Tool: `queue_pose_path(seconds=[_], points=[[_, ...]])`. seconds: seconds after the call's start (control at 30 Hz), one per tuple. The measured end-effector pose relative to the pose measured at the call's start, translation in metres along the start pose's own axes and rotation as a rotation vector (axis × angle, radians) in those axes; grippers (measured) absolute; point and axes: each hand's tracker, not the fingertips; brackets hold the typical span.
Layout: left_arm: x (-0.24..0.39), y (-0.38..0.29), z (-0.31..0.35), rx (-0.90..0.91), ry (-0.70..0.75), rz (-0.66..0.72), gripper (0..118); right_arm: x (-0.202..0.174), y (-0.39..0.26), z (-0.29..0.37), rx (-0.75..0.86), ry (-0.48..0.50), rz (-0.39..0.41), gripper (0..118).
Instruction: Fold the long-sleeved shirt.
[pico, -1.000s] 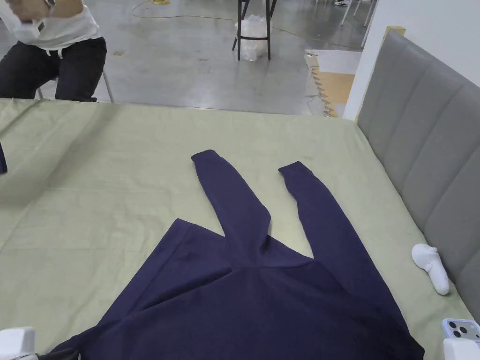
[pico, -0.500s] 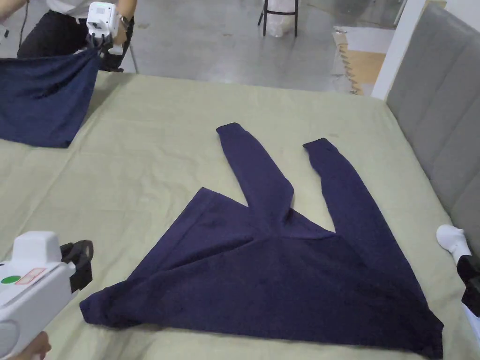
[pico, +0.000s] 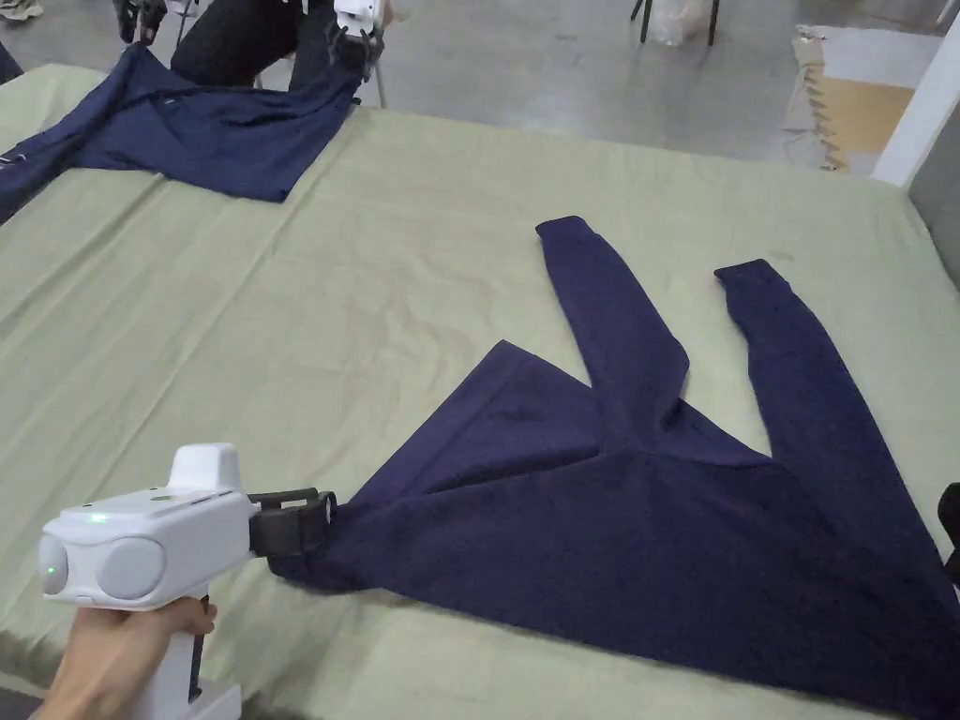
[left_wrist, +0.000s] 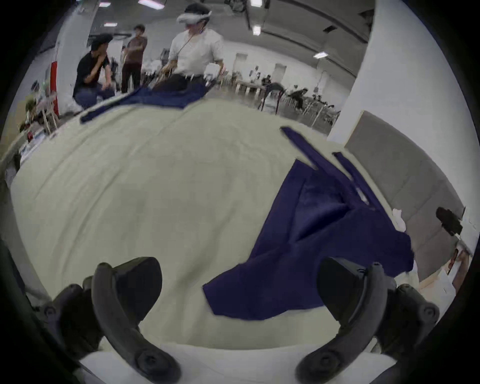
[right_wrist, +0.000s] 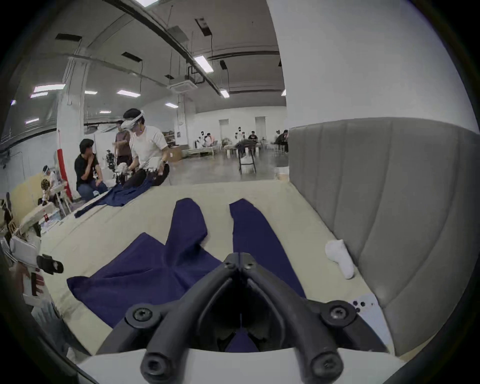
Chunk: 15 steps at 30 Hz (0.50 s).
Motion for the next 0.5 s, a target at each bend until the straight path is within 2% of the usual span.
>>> queue_pose_path(seconds=[0.07,0.13,0.17,0.2,0.23,0.27,0.33,0.43,0.47,0.5], points=[[-0.007,-0.008,-0.017,-0.068,0.032,-0.029,108,-0.002,-0.008,-0.009,-0.035,0.018,-0.006,0],[-0.017,-0.015,-0.033,-0.120,-0.026,-0.002,105,-0.006,-0.013,-0.018,-0.063,0.035,-0.005,0],[-0.019,-0.017,-0.037,-0.135,-0.046,0.026,98,-0.008,-0.014,-0.023,-0.080,0.039,-0.003,0],[-0.021,-0.020,-0.040,-0.125,-0.062,0.037,80,-0.005,-0.021,-0.032,-0.097,0.052,-0.002,0],[-0.016,-0.021,-0.037,-0.118,-0.074,0.046,41,-0.006,-0.023,-0.036,-0.109,0.062,0.001,0],[-0.017,-0.023,-0.037,-0.088,-0.052,0.040,27,-0.007,-0.023,-0.042,-0.123,0.064,0.004,0],[-0.013,-0.026,-0.037,-0.061,-0.075,0.031,18,-0.009,-0.025,-0.052,-0.158,0.081,0.010,0],[-0.011,-0.024,-0.042,-0.069,-0.058,-0.003,17,-0.009,-0.021,-0.077,-0.222,0.122,0.017,0],[-0.010,-0.022,-0.041,-0.068,-0.059,-0.010,17,-0.010,-0.018,-0.088,-0.245,0.143,0.015,12],[-0.007,-0.020,-0.040,-0.070,-0.066,-0.005,17,-0.010,-0.012,-0.102,-0.278,0.166,0.021,39]])
